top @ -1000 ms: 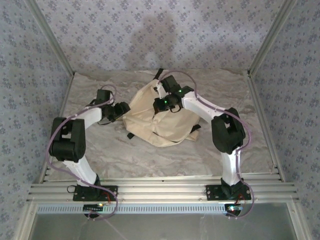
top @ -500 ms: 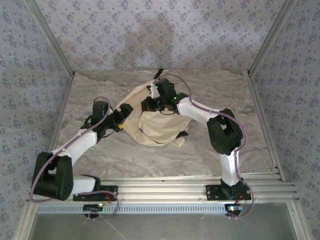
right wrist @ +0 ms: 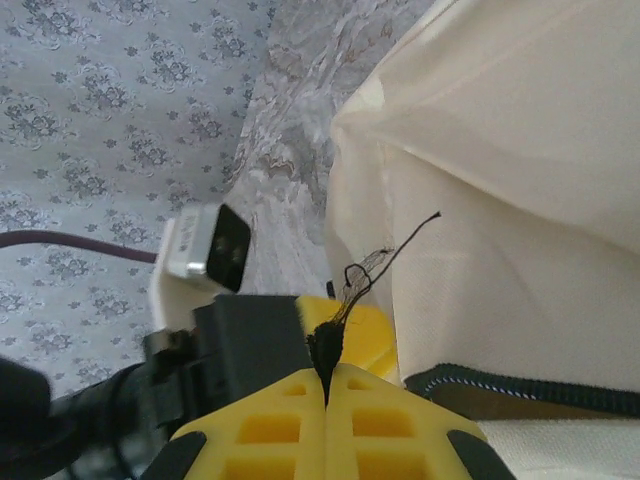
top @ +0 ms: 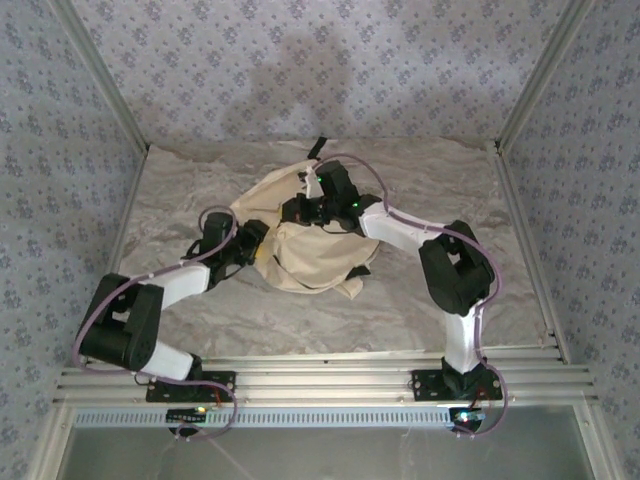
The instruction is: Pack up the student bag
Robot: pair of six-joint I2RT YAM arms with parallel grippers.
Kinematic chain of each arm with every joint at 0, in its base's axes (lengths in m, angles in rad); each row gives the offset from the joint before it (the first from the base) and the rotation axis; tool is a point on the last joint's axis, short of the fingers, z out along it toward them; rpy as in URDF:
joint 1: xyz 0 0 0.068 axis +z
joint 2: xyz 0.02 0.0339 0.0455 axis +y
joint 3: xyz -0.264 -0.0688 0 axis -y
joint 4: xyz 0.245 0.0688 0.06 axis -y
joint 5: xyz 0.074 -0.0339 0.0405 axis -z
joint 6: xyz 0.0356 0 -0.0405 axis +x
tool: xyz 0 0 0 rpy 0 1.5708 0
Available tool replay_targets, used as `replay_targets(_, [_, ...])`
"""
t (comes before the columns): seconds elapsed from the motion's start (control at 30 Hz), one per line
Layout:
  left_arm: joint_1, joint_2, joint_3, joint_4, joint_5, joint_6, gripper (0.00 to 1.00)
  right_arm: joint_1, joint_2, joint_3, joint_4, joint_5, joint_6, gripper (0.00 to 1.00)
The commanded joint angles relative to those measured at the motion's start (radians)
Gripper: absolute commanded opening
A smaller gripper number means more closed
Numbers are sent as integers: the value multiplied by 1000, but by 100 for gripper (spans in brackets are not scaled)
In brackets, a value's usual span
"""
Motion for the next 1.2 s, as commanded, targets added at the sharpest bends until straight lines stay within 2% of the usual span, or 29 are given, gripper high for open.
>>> replay_targets(0.0, [1, 67, 17, 108, -53, -13, 52, 11, -94, -17, 121, -79, 57, 0])
replay_targets(0.13, [-1, 163, 75, 140, -14, -11, 52, 16, -116, -28, 131, -103, 58, 0])
replay_targets(0.17, [-1, 184, 85, 151, -6, -11, 48, 16, -117, -28, 124, -103, 57, 0])
replay_targets(0.23, [0, 216, 99, 178, 12, -1, 27, 17, -118, -31, 118, -106, 51, 0])
replay_targets(0.3, [-1, 235, 113, 170, 24, 4, 0, 15, -115, -36, 114, -104, 50, 0])
replay_targets(0.4, [-1, 246, 115, 164, 33, 16, 0, 9, -111, -37, 89, -90, 27, 0])
replay_targets(0.47, [-1, 243, 109, 160, 33, 22, 0, 6, -108, -22, 9, -44, -35, 0])
replay_targets(0.6, [1, 232, 92, 162, 31, 26, 0, 16, -89, 46, -221, 137, -216, 0])
replay_targets(0.67, [1, 233, 90, 162, 35, 27, 0, 18, -49, 106, -328, 231, -263, 13])
replay_targets(0.77, [1, 236, 91, 165, 41, 28, 0, 19, 24, 189, -413, 324, -316, 21])
replay_targets(0.93, [1, 236, 93, 168, 47, 24, 0, 9, 174, 338, -493, 359, -337, 24])
replay_targets(1.03, [2, 230, 90, 166, 52, 23, 0, 2, 247, 408, -526, 369, -344, 30])
replay_targets(1.17, [1, 222, 87, 161, 50, 28, 0, -16, 317, 454, -539, 311, -345, 40])
